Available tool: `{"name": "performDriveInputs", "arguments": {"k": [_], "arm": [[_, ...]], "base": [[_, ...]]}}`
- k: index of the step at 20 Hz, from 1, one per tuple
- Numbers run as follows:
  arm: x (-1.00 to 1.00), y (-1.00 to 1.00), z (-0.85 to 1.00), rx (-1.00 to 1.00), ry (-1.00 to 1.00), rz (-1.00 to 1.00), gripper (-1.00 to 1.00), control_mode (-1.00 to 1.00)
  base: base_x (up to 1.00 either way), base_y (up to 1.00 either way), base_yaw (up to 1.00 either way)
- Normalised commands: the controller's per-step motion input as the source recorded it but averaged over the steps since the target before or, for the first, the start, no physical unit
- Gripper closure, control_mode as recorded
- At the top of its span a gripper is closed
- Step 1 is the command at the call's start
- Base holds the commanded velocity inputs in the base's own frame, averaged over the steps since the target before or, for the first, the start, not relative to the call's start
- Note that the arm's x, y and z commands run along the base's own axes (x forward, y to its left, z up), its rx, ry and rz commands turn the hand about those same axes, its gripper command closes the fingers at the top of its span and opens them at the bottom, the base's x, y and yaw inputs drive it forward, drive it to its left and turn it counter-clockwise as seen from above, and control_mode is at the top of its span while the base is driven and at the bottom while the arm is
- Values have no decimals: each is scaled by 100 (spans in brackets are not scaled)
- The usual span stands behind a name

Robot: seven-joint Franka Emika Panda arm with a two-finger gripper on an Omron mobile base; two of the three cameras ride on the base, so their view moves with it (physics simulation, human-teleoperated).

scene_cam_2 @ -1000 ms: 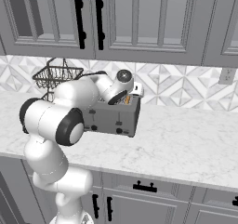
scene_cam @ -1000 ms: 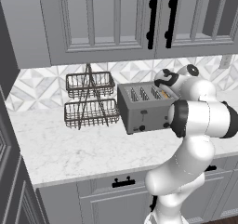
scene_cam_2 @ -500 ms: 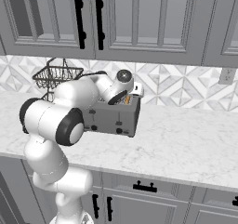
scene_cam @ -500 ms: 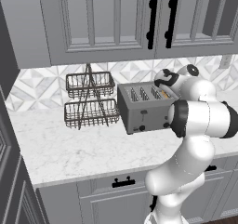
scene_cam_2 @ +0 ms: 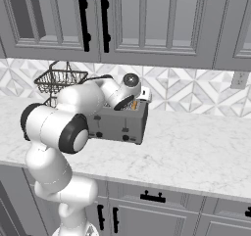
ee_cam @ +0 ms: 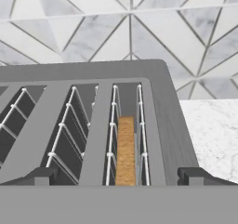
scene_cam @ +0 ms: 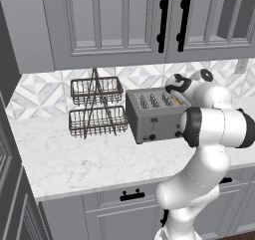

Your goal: Start the toaster. Once the lever pops up, take the bread to the plate on the dining counter.

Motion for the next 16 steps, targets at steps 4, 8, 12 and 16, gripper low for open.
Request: {"name": "performDriveInputs", "arguments": {"k": [4,8,12,16], "arm": [[0,0,0,0,0,0,-100,-100],[0,0,0,0,0,0,-100,-100],[0,0,0,0,0,0,-100,-100],[0,0,0,0,0,0,-100,-100]], "base": [[0,0,0],[0,0,0],[0,0,0],[0,0,0]]}}
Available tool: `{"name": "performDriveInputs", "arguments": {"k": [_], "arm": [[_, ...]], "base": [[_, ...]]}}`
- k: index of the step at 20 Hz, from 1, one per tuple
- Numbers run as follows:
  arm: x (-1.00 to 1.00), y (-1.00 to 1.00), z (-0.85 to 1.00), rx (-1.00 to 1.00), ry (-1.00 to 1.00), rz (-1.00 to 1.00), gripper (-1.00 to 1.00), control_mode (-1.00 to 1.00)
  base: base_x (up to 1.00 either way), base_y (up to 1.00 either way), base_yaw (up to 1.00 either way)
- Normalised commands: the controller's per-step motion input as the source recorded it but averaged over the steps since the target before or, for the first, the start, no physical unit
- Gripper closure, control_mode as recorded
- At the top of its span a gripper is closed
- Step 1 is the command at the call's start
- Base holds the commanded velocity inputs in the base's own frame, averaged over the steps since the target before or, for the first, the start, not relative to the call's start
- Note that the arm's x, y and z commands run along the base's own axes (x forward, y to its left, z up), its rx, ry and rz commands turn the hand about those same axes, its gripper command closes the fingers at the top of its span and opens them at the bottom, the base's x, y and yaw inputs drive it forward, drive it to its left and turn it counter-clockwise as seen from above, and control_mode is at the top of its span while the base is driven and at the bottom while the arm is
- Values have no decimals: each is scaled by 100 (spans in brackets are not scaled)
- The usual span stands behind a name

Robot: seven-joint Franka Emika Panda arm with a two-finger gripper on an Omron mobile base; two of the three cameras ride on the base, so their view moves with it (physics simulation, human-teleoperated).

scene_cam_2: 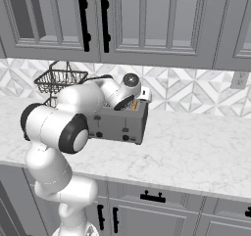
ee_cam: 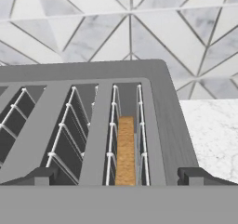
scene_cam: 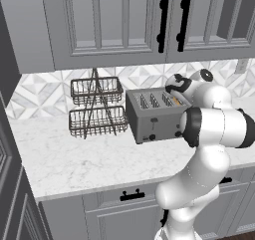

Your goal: Start the toaster. Once the lever pops up, take the bread to the plate on the dining counter.

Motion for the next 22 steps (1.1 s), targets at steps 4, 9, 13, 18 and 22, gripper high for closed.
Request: {"name": "performDriveInputs", "arguments": {"k": [4,9,13,18,22], "arm": [[0,0,0,0,0,0,-100,-100],[0,0,0,0,0,0,-100,-100],[0,0,0,0,0,0,-100,-100],[0,0,0,0,0,0,-100,-100],[0,0,0,0,0,0,-100,-100]], "base": [[0,0,0],[0,0,0],[0,0,0],[0,0,0],[0,0,0]]}}
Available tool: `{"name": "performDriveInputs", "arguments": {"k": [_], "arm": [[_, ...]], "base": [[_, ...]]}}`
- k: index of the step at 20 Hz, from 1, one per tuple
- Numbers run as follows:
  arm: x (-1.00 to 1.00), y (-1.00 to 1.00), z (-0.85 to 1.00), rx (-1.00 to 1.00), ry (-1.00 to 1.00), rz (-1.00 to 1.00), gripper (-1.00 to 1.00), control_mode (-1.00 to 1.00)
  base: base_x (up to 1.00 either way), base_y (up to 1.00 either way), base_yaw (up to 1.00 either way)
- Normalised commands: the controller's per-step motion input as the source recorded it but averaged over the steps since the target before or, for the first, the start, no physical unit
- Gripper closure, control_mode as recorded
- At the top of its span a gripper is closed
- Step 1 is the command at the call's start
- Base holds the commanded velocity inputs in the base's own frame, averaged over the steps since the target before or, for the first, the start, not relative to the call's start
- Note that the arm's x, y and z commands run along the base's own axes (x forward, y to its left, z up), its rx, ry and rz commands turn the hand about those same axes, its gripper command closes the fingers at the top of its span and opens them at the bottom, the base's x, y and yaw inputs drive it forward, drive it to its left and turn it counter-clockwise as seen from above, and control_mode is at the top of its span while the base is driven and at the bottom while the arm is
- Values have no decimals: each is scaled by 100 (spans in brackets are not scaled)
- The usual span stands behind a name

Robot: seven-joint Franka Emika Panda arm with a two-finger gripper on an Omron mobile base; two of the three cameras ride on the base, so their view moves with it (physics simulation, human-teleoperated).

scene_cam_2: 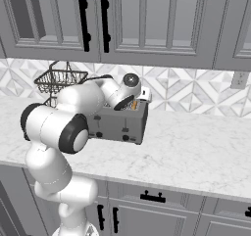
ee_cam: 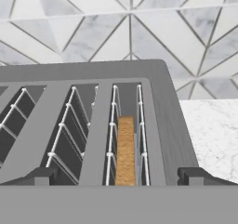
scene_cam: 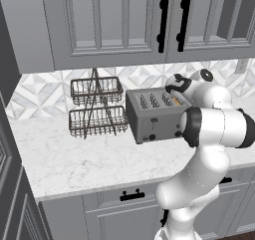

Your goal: Start the toaster. Once the lever pops up, take the bread to the plate on the dining counter.

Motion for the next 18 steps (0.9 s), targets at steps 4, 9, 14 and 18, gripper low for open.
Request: {"name": "performDriveInputs", "arguments": {"k": [4,9,14,18], "arm": [[0,0,0,0,0,0,-100,-100],[0,0,0,0,0,0,-100,-100],[0,0,0,0,0,0,-100,-100],[0,0,0,0,0,0,-100,-100]], "base": [[0,0,0],[0,0,0],[0,0,0],[0,0,0]]}}
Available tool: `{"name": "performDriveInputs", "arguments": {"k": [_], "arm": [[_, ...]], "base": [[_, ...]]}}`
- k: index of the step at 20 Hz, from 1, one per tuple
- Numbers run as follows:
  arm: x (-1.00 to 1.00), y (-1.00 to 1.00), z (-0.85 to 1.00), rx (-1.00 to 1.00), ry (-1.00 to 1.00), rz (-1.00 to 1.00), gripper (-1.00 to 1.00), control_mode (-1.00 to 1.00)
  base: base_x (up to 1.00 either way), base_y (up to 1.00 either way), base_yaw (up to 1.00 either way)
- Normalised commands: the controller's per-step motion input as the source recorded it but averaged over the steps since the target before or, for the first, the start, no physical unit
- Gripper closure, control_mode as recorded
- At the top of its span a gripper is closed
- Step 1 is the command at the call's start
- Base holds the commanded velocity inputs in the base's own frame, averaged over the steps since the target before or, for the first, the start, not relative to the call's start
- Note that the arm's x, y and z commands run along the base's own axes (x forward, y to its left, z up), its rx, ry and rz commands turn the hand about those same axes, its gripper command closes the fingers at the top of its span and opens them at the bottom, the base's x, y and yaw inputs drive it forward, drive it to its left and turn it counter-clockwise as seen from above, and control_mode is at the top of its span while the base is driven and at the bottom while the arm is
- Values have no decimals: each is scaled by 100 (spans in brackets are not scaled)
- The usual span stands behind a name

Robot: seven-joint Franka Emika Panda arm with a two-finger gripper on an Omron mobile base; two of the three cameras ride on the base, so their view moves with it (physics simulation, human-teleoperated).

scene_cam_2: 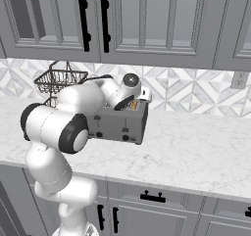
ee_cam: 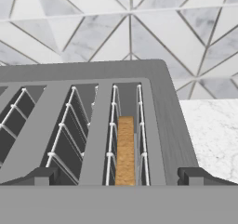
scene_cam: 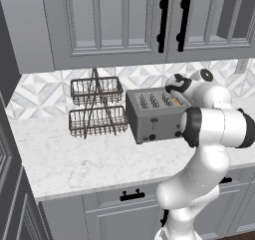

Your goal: Start the toaster. Once the lever pops up, take the bread to the plate on the dining counter.

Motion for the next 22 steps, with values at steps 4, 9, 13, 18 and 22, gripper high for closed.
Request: {"name": "performDriveInputs", "arguments": {"k": [4,9,13,18,22], "arm": [[0,0,0,0,0,0,-100,-100],[0,0,0,0,0,0,-100,-100],[0,0,0,0,0,0,-100,-100],[0,0,0,0,0,0,-100,-100],[0,0,0,0,0,0,-100,-100]], "base": [[0,0,0],[0,0,0],[0,0,0],[0,0,0],[0,0,0]]}}
